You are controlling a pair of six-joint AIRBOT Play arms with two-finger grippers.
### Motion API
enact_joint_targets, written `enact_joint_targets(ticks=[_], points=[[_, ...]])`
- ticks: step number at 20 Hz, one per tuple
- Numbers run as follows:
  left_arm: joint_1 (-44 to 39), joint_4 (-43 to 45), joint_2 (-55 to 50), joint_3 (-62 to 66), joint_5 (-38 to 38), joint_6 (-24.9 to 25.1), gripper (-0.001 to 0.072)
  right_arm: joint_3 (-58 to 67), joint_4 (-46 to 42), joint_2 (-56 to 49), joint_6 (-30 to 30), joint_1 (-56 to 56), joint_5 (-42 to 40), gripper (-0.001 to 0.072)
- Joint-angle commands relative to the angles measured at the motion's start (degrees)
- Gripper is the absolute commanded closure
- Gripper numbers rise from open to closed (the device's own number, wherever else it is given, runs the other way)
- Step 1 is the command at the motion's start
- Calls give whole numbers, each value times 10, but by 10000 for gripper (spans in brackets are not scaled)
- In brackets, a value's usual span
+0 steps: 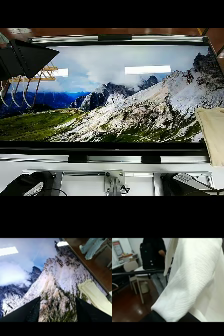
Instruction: Fold the shirts.
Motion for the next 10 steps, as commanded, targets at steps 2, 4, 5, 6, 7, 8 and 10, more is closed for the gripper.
enact_joint_targets(ticks=[2, 4, 5, 6, 7, 8, 10], points=[[0, 0, 0, 1, 1, 5, 198, -1, 19, 2, 0, 0, 128, 643], [0, 0, 0, 1, 2, 7, 198, -1, 19, 2, -1, 0, 152, 644], [0, 0, 0, 1, 2, 7, 198, 0, 19, 2, -1, 0, 160, 644], [0, 0, 0, 1, 2, 7, 198, -1, 23, 3, -4, 0, 168, 644], [0, 0, 0, 1, 2, 7, 198, -1, 29, 3, -9, 0, 176, 644], [0, 0, 0, 1, 2, 7, 198, 0, 40, 3, -17, 0, 184, 644], [0, 0, 0, 1, 2, 13, 198, -1, 63, 3, -24, 0, 197, 642]])
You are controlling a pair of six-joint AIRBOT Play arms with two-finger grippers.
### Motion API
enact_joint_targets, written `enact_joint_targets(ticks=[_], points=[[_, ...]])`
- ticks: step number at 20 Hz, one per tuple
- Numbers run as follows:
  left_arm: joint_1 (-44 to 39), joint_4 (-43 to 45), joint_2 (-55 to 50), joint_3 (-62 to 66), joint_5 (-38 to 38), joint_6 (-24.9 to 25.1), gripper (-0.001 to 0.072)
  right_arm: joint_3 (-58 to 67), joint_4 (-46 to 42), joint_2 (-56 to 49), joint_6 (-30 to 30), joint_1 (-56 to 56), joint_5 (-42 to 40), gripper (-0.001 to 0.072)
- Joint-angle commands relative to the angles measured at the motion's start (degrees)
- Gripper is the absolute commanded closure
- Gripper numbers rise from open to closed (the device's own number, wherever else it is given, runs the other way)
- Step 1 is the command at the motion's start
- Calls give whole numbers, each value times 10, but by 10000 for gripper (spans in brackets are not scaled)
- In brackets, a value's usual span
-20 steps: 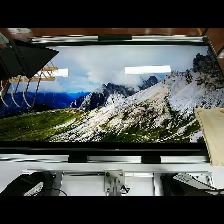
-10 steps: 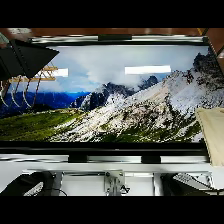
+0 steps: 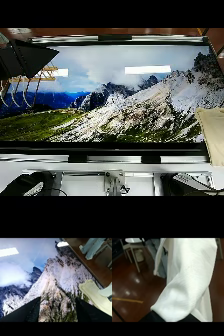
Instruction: Fold the shirts.
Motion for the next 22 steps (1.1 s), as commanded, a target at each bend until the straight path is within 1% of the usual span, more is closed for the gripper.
enact_joint_targets(ticks=[1, 2, 3, 4, 5, 6, 7, 9, 11, 13, 15, 16, 17, 19, 21, 22], points=[[0, 0, 0, 1, 0, 6, 198, 0, 42, 0, -10, 1, 51, 640], [0, 0, 0, 1, 0, 8, 198, 0, 50, 0, -10, 1, 59, 634], [0, 0, 0, 1, 0, 16, 198, 0, 62, 0, -10, 1, 61, 517], [0, 0, 0, 1, 0, 16, 198, 0, 78, 0, -10, 1, 61, 212], [0, 3, 0, 1, 0, 16, 198, 0, 96, 0, -11, 1, 64, 77], [0, 10, 0, 1, 0, 16, 198, 0, 121, 0, -11, 0, 77, 77], [0, 22, 0, 1, 0, 16, 198, 0, 143, 0, -11, 1, 109, 77], [0, 44, -1, 0, -1, 16, 198, -8, 151, -1, -11, 1, 214, 77], [0, 63, -3, 0, -4, 16, 198, -43, 136, -2, -13, 1, 334, 77], [0, 81, -6, 0, -18, 16, 198, -86, 135, -1, -50, 1, 431, 77], [0, 99, -9, -1, -45, 16, 197, -116, 136, -1, -80, 1, 495, 77], [0, 107, -10, -1, -58, 16, 197, -119, 137, 1, -93, 1, 505, 78], [0, 111, -11, -1, -68, 16, 198, -115, 139, 7, -97, 0, 489, 78], [0, 111, -12, -1, -79, 16, 198, -112, 144, 30, -95, 0, 422, 78], [0, 111, -12, -1, -80, 16, 197, -103, 144, 48, -71, 0, 356, 78], [0, 111, -12, -1, -79, 16, 198, -96, 145, 52, -70, 0, 329, 77]])
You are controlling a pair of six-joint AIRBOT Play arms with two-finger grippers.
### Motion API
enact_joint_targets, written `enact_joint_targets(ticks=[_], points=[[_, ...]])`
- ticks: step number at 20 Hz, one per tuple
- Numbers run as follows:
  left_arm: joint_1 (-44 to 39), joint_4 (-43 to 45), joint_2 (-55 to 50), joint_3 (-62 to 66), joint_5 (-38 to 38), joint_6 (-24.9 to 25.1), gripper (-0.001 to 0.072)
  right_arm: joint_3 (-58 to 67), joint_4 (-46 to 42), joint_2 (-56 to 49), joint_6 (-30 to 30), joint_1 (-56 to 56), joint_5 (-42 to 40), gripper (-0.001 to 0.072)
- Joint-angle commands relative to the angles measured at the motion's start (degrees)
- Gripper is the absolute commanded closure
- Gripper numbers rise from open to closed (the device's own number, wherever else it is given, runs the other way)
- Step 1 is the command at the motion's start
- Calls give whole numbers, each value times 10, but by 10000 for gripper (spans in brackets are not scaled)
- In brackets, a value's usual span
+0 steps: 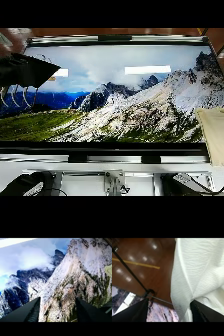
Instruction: Fold the shirts.
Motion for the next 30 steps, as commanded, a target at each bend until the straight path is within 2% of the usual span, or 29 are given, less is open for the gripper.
enact_joint_targets(ticks=[1, 2, 7, 11, 17, 18, 21, 23, 26, 29, 30], points=[[0, 7, -1, 0, -11, 0, 198, 16, 4, 23, 9, 0, 181, 47], [0, 7, -1, 0, -11, 0, 197, 22, 2, 29, 17, 0, 149, 26], [0, 7, -2, 0, -11, 0, 198, 68, -64, 52, 53, 0, 35, 26], [0, 7, -2, 0, -11, 0, 197, 69, -140, 74, 44, 0, -46, 27], [0, 7, -2, 0, -11, 0, 198, 69, -152, 78, 30, 0, -172, 27], [0, 7, -2, 0, -11, 0, 198, 69, -154, 78, 25, 0, -171, 27], [0, 11, -2, 0, -7, 0, 198, 69, -167, 78, 10, 0, -57, 28], [0, 11, -2, 0, -7, 0, 198, 69, -182, 78, 10, 0, 59, 151], [0, 21, -2, 0, -8, 0, 197, 69, -232, 78, -18, -1, 174, 149], [0, 59, -2, 0, -8, 0, 197, 69, -214, 79, -42, 0, 264, 147], [0, 68, -2, 0, -8, 0, 197, 68, -203, 77, -51, 0, 296, 68]])
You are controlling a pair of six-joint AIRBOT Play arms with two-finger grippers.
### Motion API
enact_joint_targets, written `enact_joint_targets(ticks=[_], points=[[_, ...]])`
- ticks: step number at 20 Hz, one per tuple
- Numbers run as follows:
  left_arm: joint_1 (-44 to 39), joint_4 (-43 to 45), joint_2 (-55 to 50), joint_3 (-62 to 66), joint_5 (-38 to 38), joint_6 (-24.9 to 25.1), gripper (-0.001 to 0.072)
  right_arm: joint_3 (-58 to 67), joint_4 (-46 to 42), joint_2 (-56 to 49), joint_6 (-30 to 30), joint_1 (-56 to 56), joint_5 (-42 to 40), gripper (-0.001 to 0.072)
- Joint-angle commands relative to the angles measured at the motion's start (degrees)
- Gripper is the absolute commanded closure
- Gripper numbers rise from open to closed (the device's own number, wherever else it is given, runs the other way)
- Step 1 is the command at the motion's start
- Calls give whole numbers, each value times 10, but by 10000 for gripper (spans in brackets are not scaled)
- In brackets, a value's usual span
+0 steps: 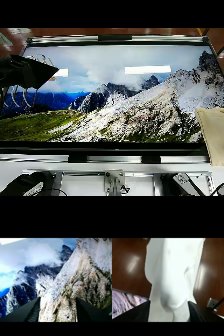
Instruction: Fold the shirts.
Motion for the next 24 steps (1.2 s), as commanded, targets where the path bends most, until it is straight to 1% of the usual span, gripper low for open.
enact_joint_targets(ticks=[1, 5, 7, 9, 11, 12, 14, 16, 17, 19, 21, 22, 23, 24], points=[[0, 36, 0, 0, 0, 0, 197, 0, 14, -3, -31, 0, 146, 33], [0, 40, -6, -1, 0, 0, 198, -17, 31, -6, -23, 0, 246, 34], [0, 42, -10, -3, 0, 0, 197, -69, 72, 11, -16, 0, 256, 34], [0, 46, -14, -10, -1, 0, 198, -155, 84, 43, -13, 0, 255, 34], [0, 52, -18, -19, 0, 0, 197, -277, 90, 81, -14, 0, 255, 34], [0, 56, -22, -21, -1, 0, 197, -337, 117, 96, -17, 0, 254, 34], [0, 59, -33, -22, 1, 0, 198, -451, 220, 120, -17, 1, 241, 36], [0, 59, -48, -22, 5, 0, 198, -545, 320, 139, 3, 21, 185, 120], [0, 59, -58, -22, 6, 0, 197, -579, 360, 144, 4, 53, 146, 140], [0, 59, -81, -22, 5, 0, 197, -611, 403, 141, 5, 155, 56, 140], [0, 59, -110, -22, 5, 0, 199, -612, 411, 121, 7, 297, -69, 139], [0, 59, -127, -22, 5, -1, 211, -612, 418, 106, 7, 371, -137, 139], [0, 60, -143, -22, 5, -2, 261, -610, 420, 86, 7, 453, -210, 136], [0, 68, -161, -22, 0, -2, 263, -604, 414, 65, 1, 529, -267, 130]])
